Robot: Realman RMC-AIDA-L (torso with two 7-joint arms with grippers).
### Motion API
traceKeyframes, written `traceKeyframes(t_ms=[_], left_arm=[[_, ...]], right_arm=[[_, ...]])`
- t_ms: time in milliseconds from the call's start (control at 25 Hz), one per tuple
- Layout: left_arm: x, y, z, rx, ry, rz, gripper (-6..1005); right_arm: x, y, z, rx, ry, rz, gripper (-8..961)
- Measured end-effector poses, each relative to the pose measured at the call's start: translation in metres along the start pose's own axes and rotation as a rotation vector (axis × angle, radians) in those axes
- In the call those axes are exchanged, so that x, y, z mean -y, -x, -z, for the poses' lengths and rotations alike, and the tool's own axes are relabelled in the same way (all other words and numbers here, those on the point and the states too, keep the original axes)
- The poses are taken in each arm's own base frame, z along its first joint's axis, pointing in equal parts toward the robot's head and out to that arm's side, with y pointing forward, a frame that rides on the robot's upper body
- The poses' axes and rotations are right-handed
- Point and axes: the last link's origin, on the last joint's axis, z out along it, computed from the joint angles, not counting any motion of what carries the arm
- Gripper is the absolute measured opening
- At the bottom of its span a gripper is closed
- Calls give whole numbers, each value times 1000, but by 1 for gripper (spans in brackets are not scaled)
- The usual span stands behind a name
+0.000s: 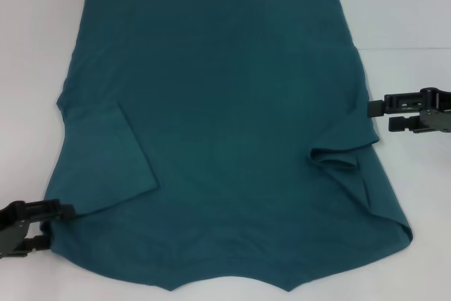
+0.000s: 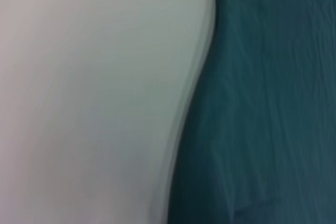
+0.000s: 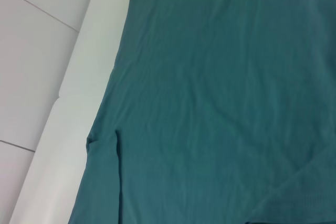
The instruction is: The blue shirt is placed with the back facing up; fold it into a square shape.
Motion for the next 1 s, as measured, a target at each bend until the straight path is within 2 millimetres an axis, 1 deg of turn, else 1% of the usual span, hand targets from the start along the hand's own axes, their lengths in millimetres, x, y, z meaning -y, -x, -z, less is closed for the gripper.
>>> traceKeyframes(t_ms=[160, 360, 560, 1000], left_arm=[[-11, -4, -8, 13, 13, -28, 841], [-18, -8, -15, 18, 20, -42, 823], [-21, -12, -19, 19, 17, -49, 806], [-23, -14, -20, 30, 4, -84, 767]], right_arm=[[1, -1, 0, 1, -1, -2, 850], [2, -2, 3, 7, 3, -9, 850], [3, -2, 5, 17, 7, -16, 850], [3, -3, 7, 10, 13, -5, 851]])
